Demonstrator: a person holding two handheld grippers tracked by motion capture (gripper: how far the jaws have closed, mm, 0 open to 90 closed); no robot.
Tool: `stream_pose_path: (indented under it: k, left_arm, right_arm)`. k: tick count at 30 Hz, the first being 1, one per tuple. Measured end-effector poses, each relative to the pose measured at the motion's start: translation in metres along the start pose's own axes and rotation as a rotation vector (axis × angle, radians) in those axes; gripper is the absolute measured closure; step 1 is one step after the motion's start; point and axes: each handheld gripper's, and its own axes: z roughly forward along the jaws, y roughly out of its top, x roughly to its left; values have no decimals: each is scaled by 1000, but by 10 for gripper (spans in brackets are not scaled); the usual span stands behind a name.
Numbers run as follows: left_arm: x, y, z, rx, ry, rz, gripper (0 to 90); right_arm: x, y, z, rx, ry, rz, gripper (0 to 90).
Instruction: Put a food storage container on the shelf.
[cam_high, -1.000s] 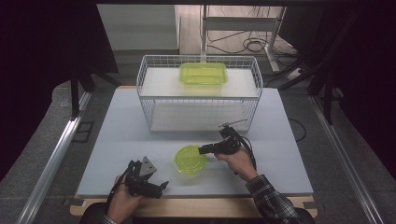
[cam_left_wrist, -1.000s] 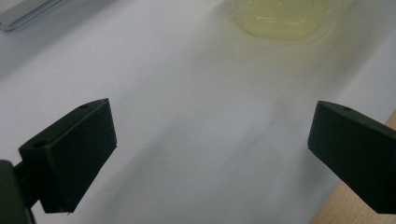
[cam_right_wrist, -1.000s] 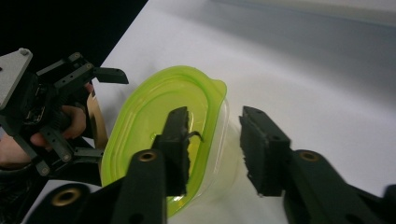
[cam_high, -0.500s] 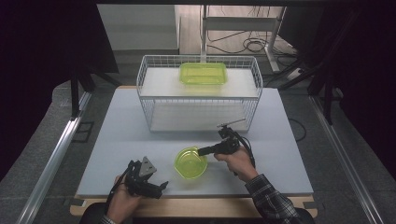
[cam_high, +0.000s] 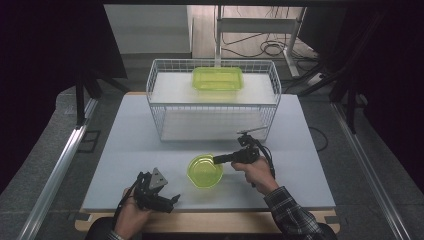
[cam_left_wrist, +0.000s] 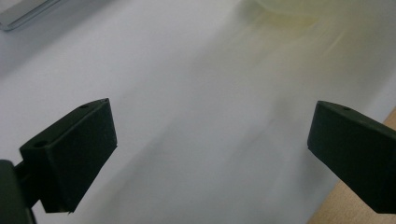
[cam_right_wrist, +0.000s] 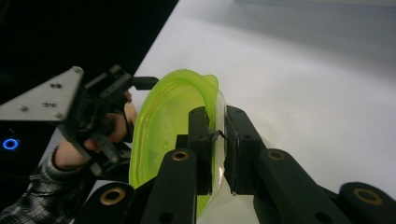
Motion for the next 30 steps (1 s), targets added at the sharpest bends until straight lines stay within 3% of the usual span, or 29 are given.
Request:
stream_pose_path:
  k: [13,30]
  left_arm:
    - [4,0,-3,-24,-11,-35,9]
    - [6,0,-2,-24,-23,-57,7]
  right_arm:
    - [9,8,-28,-86,20,13,816]
    - [35,38,-67,-197,17,18,816]
